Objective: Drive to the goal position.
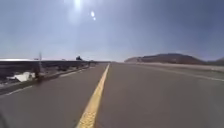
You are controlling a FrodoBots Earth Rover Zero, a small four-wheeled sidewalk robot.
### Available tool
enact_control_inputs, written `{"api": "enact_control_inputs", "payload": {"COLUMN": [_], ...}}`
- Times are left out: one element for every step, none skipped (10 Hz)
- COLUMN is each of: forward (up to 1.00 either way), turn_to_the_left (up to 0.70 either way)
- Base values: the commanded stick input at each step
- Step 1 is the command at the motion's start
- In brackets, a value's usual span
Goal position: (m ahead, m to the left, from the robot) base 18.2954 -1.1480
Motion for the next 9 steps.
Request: {"api": "enact_control_inputs", "payload": {"forward": [0.85,0.85,0.85,0.85,0.85,0.85,0.85,0.85,0.85], "turn_to_the_left": [0.00,0.00,0.00,0.00,0.00,0.00,0.00,0.00,0.00]}}
